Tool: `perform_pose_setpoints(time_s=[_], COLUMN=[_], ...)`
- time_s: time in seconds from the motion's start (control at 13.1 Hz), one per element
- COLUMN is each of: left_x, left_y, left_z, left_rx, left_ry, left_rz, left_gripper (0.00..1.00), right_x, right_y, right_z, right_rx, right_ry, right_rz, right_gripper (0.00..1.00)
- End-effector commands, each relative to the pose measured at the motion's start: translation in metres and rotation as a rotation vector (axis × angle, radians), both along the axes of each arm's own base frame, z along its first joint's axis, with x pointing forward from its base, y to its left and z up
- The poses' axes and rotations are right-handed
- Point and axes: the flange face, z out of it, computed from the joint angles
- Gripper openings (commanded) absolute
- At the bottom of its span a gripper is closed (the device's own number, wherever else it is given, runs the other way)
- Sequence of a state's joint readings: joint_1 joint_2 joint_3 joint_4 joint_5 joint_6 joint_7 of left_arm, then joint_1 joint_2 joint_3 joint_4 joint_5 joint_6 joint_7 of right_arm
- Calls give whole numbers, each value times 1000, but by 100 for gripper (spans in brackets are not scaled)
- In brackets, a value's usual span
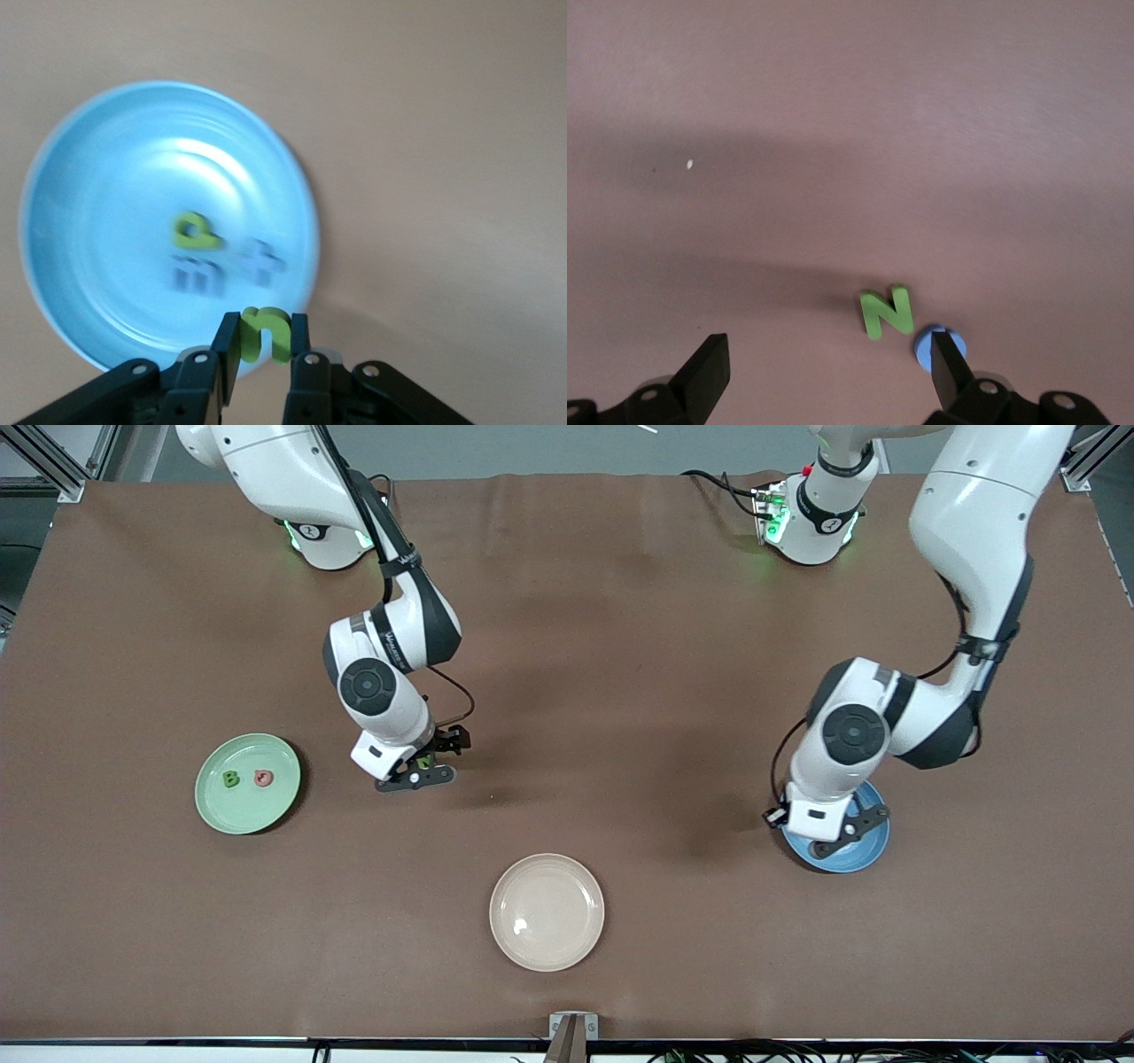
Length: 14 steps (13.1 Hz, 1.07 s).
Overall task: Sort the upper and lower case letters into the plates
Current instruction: 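Drop the n on the blue plate while the right gripper grasps N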
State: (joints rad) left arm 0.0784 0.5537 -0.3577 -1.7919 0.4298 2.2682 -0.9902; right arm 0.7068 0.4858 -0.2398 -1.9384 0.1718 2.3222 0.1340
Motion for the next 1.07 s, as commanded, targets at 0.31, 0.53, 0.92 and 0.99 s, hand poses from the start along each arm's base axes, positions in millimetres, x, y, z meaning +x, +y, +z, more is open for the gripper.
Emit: perform_pose_setpoints(time_s=[0.31,0.53,0.92,0.99], left_x=[-9,-9,0,4], left_y=[89,87,41,33], left_z=[2,21,112,139], left_rx=[-11,8,33,41], left_ry=[60,63,23,25], left_rz=[-148,-170,-203,-205], left_gripper=[98,100,100,100], right_x=[4,1,-11,-11], right_y=[-27,-29,-36,-36], right_z=[-36,-46,-55,-56], right_rx=[-3,-11,-23,-24], right_ry=[-52,-32,22,23], right_rz=[198,192,178,175], right_gripper=[100,93,79,74])
